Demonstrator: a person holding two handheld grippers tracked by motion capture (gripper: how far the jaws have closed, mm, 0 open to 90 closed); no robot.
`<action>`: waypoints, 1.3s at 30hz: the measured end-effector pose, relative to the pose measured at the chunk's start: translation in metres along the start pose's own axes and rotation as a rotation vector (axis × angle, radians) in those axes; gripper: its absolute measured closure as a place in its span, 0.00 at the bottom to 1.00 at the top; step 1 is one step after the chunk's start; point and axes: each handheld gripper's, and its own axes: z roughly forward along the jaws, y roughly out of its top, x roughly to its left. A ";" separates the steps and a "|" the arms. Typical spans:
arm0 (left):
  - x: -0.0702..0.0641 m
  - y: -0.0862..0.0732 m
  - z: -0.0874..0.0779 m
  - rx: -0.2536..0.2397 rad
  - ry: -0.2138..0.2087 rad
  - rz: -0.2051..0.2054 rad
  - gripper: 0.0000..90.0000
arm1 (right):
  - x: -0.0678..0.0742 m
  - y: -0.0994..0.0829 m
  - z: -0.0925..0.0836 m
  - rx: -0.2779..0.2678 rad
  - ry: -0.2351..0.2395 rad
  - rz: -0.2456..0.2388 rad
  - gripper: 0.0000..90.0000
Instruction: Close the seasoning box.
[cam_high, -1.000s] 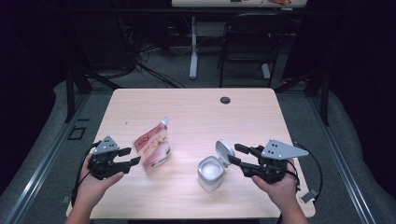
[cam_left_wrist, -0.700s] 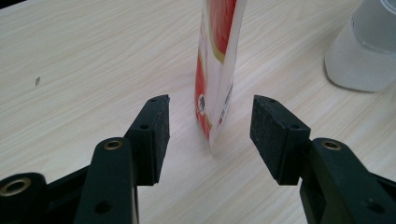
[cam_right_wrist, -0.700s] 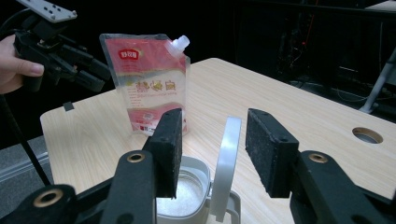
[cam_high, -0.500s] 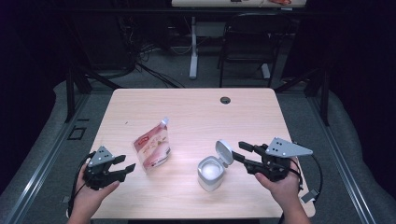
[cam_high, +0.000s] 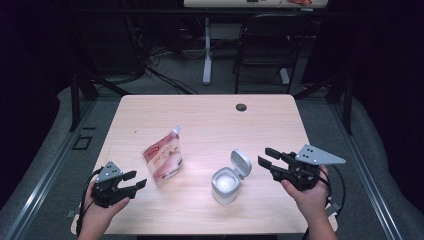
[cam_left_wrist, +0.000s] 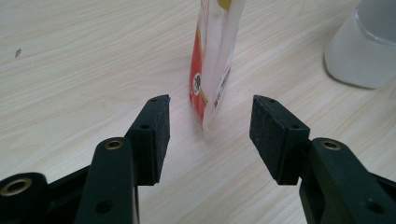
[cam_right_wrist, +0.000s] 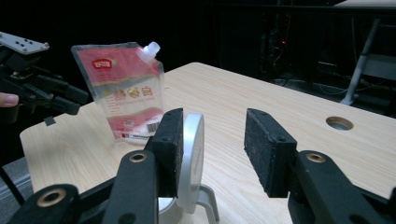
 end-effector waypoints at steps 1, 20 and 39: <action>0.000 -0.001 0.001 0.000 0.002 -0.005 0.53 | -0.001 -0.001 0.000 -0.004 -0.005 0.007 0.64; 0.000 -0.014 0.014 0.044 0.009 0.006 0.53 | -0.018 -0.018 0.005 0.064 -0.109 0.033 0.69; 0.001 -0.018 0.015 0.046 0.012 0.008 0.53 | -0.019 -0.036 0.024 0.123 -0.160 0.020 0.92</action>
